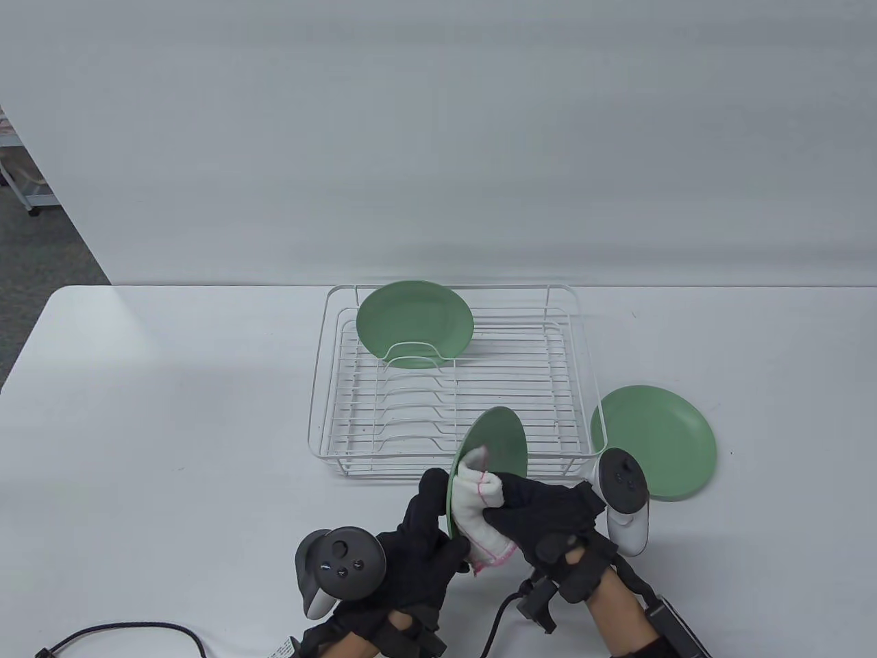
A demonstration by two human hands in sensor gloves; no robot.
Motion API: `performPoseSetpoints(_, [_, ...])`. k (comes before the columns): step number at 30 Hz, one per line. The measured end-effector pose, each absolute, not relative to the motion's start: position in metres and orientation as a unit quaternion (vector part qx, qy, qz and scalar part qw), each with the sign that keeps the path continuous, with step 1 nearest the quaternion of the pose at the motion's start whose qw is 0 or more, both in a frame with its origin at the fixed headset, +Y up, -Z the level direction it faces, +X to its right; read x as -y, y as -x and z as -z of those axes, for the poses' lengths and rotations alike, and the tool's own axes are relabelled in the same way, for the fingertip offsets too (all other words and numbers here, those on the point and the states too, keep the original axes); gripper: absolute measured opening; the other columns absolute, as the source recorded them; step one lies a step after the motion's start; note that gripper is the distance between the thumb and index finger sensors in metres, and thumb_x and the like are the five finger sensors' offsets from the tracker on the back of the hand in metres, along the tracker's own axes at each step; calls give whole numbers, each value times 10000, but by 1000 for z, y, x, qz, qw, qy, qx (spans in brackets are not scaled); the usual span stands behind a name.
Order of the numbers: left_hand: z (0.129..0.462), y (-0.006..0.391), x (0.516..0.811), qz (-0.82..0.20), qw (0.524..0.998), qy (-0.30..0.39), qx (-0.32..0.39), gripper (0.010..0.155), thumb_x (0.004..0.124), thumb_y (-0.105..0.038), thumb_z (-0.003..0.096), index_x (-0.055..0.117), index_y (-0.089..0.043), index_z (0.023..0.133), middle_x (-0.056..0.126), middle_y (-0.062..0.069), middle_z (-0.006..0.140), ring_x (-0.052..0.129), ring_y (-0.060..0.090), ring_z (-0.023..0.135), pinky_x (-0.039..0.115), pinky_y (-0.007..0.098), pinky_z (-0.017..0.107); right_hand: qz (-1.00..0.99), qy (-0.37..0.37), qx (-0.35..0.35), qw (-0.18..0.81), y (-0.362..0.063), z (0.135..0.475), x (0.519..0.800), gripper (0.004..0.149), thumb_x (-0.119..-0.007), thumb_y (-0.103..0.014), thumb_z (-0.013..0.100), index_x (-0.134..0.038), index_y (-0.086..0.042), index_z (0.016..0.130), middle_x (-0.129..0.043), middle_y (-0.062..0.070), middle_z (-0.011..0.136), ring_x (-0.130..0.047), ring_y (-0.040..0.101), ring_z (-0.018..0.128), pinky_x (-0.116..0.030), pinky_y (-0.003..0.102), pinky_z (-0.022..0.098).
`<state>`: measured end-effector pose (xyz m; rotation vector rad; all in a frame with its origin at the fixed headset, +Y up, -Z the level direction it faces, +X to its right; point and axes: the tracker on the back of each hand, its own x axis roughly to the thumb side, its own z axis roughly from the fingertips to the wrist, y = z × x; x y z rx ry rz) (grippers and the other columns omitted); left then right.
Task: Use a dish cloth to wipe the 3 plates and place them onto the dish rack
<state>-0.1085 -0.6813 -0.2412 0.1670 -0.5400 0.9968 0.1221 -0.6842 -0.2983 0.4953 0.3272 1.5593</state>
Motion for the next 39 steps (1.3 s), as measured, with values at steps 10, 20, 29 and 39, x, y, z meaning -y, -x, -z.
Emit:
performPoseSetpoints(10, [239, 113, 678, -445, 859, -113, 228, 804, 793, -309, 469, 282, -125, 1062, 612, 249, 980, 1125, 343, 399, 989, 478, 276, -737, -156, -275, 597, -131, 312, 709, 445, -878, -185, 353, -911, -175, 797, -933, 227, 736, -939, 511, 485, -823, 603, 331])
performPoseSetpoints(20, [238, 108, 680, -431, 864, -105, 239, 814, 807, -322, 464, 293, -115, 1060, 615, 262, 967, 1124, 346, 378, 988, 478, 259, -822, -30, -196, 534, -162, 325, 715, 463, -874, -181, 359, -888, -167, 821, -913, 225, 763, -926, 517, 511, -812, 610, 349])
performPoseSetpoints(29, [236, 103, 681, -438, 860, -90, 245, 821, 804, -330, 463, 282, -108, 1056, 611, 266, 957, 1126, 333, 370, 992, 465, 252, -801, -6, -71, 595, -179, 327, 704, 467, -868, -192, 367, -881, -155, 832, -896, 228, 780, -924, 501, 547, -817, 601, 375])
performPoseSetpoints(39, [236, 95, 684, -442, 851, -59, 276, 823, 787, -339, 469, 258, -108, 1056, 590, 266, 967, 1128, 316, 387, 996, 448, 266, -709, -133, -18, 692, -163, 319, 684, 483, -865, -210, 365, -860, -187, 848, -904, 228, 776, -937, 492, 529, -831, 589, 366])
